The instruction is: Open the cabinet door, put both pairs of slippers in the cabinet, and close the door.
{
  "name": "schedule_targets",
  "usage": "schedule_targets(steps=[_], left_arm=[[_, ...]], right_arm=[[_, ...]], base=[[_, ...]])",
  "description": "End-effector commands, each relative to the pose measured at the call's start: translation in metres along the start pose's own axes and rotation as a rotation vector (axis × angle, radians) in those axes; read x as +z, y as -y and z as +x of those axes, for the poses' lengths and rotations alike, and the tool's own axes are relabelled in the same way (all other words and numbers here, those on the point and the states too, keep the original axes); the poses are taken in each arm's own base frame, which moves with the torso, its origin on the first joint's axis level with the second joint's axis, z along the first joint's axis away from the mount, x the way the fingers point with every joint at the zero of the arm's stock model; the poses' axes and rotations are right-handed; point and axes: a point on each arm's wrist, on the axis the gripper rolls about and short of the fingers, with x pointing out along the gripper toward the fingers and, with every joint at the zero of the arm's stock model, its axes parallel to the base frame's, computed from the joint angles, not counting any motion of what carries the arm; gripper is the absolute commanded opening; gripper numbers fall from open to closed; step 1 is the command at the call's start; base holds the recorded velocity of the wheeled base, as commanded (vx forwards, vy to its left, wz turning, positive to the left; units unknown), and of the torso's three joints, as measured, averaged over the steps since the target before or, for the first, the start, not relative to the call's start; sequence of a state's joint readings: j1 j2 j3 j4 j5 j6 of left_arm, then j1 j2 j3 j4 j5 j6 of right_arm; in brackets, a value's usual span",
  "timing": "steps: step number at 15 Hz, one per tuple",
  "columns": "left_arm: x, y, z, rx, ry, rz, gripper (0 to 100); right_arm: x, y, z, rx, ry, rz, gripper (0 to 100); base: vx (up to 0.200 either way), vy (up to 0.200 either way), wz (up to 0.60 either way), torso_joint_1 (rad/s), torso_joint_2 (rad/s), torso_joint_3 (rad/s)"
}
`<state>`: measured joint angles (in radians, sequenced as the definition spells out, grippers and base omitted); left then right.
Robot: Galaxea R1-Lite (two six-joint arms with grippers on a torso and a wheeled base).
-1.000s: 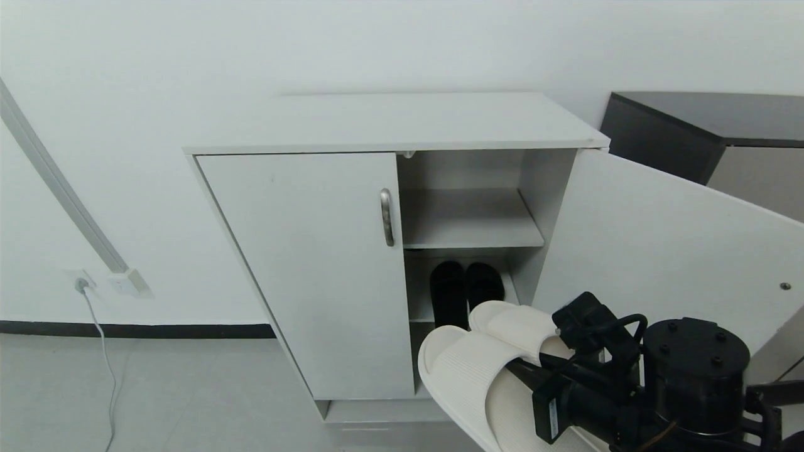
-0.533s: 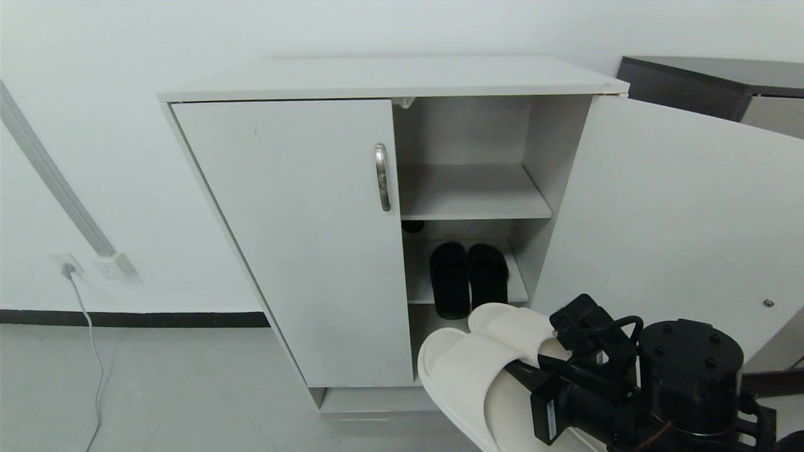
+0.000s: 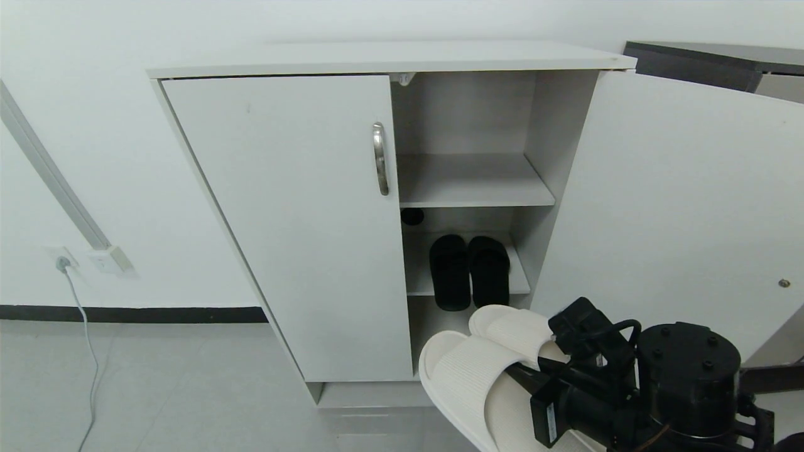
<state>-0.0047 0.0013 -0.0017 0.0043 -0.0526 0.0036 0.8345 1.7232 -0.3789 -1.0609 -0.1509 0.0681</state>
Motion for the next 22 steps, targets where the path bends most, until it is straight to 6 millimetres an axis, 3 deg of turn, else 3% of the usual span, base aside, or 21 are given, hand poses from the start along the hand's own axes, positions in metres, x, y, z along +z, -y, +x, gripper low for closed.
schedule_targets(steps=[1, 2, 5, 7, 9, 13, 15, 17, 22], left_arm=[[0.0, 0.0, 0.0, 0.0, -0.001, -0.001, 0], [0.0, 0.0, 0.0, 0.0, -0.001, 0.001, 0], [0.0, 0.0, 0.0, 0.0, -0.001, 0.002, 0], [0.0, 0.0, 0.0, -0.001, -0.001, 0.002, 0], [0.0, 0.0, 0.0, 0.0, -0.001, 0.001, 0], [0.0, 0.0, 0.0, 0.0, -0.001, 0.001, 0], [0.0, 0.0, 0.0, 0.0, -0.001, 0.002, 0], [0.0, 0.0, 0.0, 0.0, -0.001, 0.002, 0], [0.0, 0.0, 0.0, 0.0, -0.001, 0.002, 0]], right_arm=[[-0.003, 0.0, 0.0, -0.001, -0.003, -0.038, 0], [-0.001, 0.0, 0.005, -0.025, 0.008, -0.058, 0], [0.02, -0.014, 0.064, -0.37, 0.058, 0.001, 0], [0.037, -0.032, 0.08, -0.421, 0.007, -0.017, 0], [0.071, -0.047, 0.091, -0.507, -0.021, 0.055, 0], [0.123, -0.06, 0.087, -0.663, 0.039, 0.162, 0], [0.138, -0.048, 0.077, -0.68, 0.086, 0.157, 0], [0.139, -0.037, 0.076, -0.693, 0.135, 0.139, 0], [0.136, -0.034, 0.085, -0.669, 0.199, 0.104, 0]], base=[[0.0, 0.0, 0.0, 0.0, 0.0, 0.0], [0.0, 0.0, 0.0, 0.0, 0.0, 0.0], [0.0, 0.0, 0.0, 0.0, 0.0, 0.0], [0.0, 0.0, 0.0, 0.0, 0.0, 0.0], [0.0, 0.0, 0.0, 0.0, 0.0, 0.0], [0.0, 0.0, 0.0, 0.0, 0.0, 0.0], [0.0, 0.0, 0.0, 0.0, 0.0, 0.0], [0.0, 0.0, 0.0, 0.0, 0.0, 0.0], [0.0, 0.0, 0.0, 0.0, 0.0, 0.0]])
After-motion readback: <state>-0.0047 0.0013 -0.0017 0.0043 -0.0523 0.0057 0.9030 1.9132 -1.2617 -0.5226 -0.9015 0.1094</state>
